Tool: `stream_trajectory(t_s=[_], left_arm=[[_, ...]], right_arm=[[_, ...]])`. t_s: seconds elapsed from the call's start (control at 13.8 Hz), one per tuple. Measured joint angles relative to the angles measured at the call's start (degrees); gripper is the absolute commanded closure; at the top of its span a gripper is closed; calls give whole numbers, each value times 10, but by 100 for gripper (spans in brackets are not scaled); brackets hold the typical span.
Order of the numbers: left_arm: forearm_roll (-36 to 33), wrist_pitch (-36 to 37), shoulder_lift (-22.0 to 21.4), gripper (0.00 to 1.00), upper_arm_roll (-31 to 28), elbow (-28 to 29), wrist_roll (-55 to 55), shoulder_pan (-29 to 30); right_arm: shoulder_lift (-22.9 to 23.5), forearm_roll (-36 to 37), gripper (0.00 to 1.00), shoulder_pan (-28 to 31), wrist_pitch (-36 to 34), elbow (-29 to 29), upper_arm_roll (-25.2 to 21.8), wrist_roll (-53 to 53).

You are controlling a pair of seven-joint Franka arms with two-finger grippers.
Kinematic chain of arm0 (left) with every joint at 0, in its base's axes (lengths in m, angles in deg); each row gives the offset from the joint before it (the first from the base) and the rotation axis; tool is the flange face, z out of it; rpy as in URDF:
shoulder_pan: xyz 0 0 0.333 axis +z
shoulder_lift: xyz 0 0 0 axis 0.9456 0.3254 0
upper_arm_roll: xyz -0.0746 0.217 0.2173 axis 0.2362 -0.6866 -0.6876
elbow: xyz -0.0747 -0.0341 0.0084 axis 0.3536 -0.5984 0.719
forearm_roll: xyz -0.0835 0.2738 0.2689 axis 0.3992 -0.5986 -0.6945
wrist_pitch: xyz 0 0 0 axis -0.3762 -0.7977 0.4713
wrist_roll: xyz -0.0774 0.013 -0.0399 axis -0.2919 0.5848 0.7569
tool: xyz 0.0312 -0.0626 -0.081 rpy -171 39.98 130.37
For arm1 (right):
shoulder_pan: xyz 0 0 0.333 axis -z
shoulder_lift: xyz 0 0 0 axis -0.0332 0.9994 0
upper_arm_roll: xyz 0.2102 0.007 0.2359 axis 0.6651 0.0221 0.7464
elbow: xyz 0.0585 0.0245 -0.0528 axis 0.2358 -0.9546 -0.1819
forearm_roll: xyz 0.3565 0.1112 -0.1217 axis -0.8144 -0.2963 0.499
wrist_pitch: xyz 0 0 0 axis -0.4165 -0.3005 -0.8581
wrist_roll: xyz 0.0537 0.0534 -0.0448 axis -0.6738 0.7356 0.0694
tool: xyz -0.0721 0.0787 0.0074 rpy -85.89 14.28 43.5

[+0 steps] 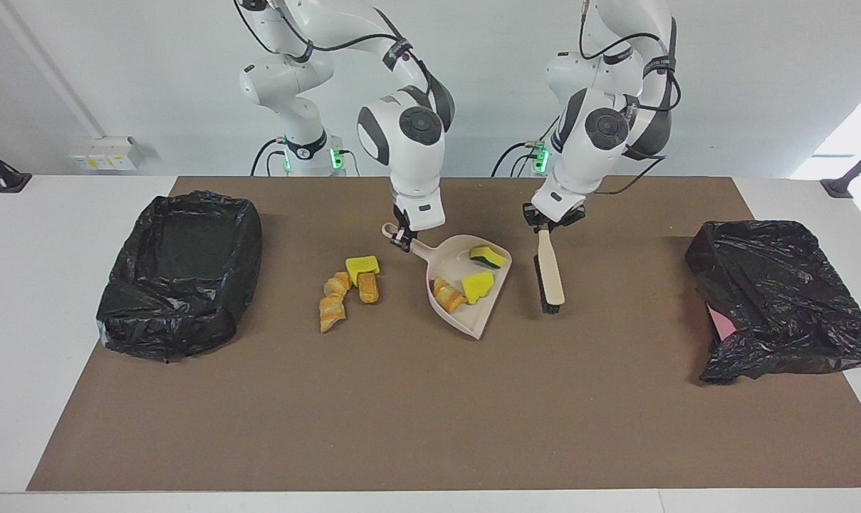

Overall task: Sweep and dump trash in bin
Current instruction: 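Carry the dustpan with the right gripper and tip it over the bin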

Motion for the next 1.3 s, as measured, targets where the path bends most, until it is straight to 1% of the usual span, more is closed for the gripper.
stream_trajectory(t_s=[0.22,0.36,0.51,0.65,0.8,0.94,1.09,1.16,1.23,1.3], left_arm=[[-2,-9,-22,100,11,29,51,-19],[-2,-28,-29,100,15,49,98,-57],[-3,-55,-30,100,18,68,155,-111],[-3,-85,-34,100,20,84,200,-168],[-3,-130,-49,100,22,114,230,-222],[-4,-189,-59,100,22,154,263,-262],[-4,-233,-59,100,23,184,304,-290],[-4,-241,-59,36,23,190,318,-297],[-4,-243,-60,0,23,191,326,-299],[-4,-244,-60,0,22,191,329,-299]], right_arm=[[-67,2,100,75,-55,6,-2,-59],[-112,4,100,140,-91,8,-4,-127],[-147,5,100,215,-125,8,-5,-216],[-159,10,100,294,-133,7,-7,-321],[-158,19,100,376,-130,6,-9,-433],[-156,51,100,448,-112,5,-10,-531],[-155,95,100,502,-77,5,-11,-622],[-154,120,100,523,-57,4,-11,-671],[-153,147,100,539,-35,3,-11,-722],[-152,176,100,549,-16,1,-11,-769]])
